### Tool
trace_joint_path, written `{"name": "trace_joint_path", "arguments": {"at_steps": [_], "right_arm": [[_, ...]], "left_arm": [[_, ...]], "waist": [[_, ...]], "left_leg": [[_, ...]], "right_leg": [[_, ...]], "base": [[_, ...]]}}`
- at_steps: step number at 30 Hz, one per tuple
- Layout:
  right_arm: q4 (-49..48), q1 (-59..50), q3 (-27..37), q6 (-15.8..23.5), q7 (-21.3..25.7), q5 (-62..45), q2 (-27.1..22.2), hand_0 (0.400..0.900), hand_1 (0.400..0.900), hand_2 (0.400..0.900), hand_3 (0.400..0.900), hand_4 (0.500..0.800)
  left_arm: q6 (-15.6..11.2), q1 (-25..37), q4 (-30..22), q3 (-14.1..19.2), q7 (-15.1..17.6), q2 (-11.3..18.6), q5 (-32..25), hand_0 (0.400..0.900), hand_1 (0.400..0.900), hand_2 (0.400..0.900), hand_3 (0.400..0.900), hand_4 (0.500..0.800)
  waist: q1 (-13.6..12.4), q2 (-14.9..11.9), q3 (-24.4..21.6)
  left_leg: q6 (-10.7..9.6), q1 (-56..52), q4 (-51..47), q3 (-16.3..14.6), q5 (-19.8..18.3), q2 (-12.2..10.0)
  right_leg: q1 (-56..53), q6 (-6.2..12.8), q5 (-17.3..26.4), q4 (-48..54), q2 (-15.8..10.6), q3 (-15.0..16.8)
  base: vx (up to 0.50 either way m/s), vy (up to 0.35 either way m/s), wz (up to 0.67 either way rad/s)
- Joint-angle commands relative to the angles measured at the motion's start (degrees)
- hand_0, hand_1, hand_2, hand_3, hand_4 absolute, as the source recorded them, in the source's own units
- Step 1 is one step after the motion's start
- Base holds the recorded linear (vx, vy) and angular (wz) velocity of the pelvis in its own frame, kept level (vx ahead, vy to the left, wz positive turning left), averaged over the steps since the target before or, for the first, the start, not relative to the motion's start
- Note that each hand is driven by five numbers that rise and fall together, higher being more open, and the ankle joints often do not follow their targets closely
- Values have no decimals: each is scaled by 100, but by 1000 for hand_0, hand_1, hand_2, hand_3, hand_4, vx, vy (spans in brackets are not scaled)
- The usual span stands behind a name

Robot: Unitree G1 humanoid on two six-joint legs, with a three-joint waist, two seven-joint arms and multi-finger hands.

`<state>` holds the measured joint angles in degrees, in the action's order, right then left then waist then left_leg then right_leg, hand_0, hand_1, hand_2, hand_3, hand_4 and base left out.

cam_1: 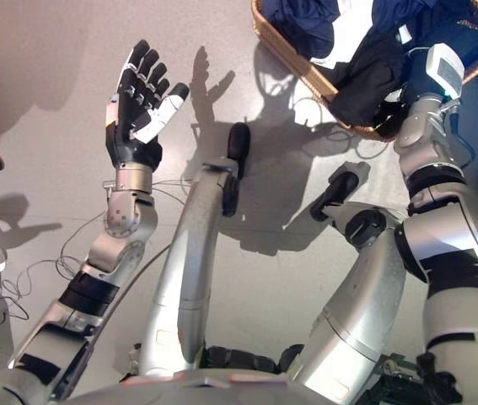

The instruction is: Put the clothes in the basket into the washing machine.

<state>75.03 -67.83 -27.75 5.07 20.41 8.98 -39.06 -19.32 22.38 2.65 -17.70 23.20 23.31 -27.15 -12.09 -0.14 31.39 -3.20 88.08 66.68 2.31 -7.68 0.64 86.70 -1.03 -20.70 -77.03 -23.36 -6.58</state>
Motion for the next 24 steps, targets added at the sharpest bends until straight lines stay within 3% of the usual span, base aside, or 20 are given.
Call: {"name": "trace_joint_path", "arguments": {"at_steps": [1,4,7,12,13,15,20,24], "right_arm": [[-310,421,-288,309,-25,-88,209,400,400,400,400,500],[-843,515,-207,403,128,-204,70,400,400,400,400,500],[-2028,746,-9,539,299,-430,-170,400,400,400,400,500],[-3341,1232,535,682,518,-619,-474,400,400,400,400,500],[-3998,1492,848,816,598,-741,-592,400,400,400,400,500],[-4413,1816,1172,847,663,-716,-643,400,400,400,400,500],[-5284,2513,1988,970,849,-725,-633,400,400,400,400,500],[-5796,2978,2707,1055,1107,-798,-351,400,400,400,400,500]], "left_arm": [[-531,-482,-655,394,8,-171,23,900,900,900,900,800],[-541,-562,-714,555,71,-191,52,900,900,900,900,800],[-485,-642,-740,755,195,-258,148,900,900,900,900,800],[-436,-741,-742,887,299,-280,233,900,900,900,900,800],[-420,-733,-713,982,352,-291,290,900,900,900,900,800],[-403,-748,-674,1014,377,-287,332,900,900,900,900,800],[-352,-789,-565,1142,394,-332,400,900,900,900,900,800],[-319,-808,-505,1255,435,-387,435,900,900,900,900,800]], "waist": [[97,371,-643],[177,259,-687],[366,116,-691],[570,-5,-708],[708,-65,-732],[780,-110,-746],[967,-232,-809],[1099,-277,-887]], "left_leg": [[232,-42,92,346,-612,140],[225,-62,96,351,-580,132],[215,-162,83,349,-582,71],[198,-309,-29,360,-575,-11],[189,-403,-155,364,-559,-68],[182,-515,-265,366,-540,-109],[170,-860,-527,350,-538,-240],[155,-1135,-736,290,-563,-315]], "right_leg": [[318,581,587,363,105,187],[269,584,647,414,134,179],[100,576,696,520,195,130],[-138,611,817,797,297,47],[-278,636,861,981,340,-4],[-424,649,886,1146,374,-60],[-796,676,922,1514,549,-141],[-1065,678,912,1787,659,-218]], "base": [[-16,13,-4],[-18,9,-8],[-29,23,-16],[-33,28,-18],[-29,20,-21],[-33,13,-19],[-23,13,-18],[-9,0,-15]]}}
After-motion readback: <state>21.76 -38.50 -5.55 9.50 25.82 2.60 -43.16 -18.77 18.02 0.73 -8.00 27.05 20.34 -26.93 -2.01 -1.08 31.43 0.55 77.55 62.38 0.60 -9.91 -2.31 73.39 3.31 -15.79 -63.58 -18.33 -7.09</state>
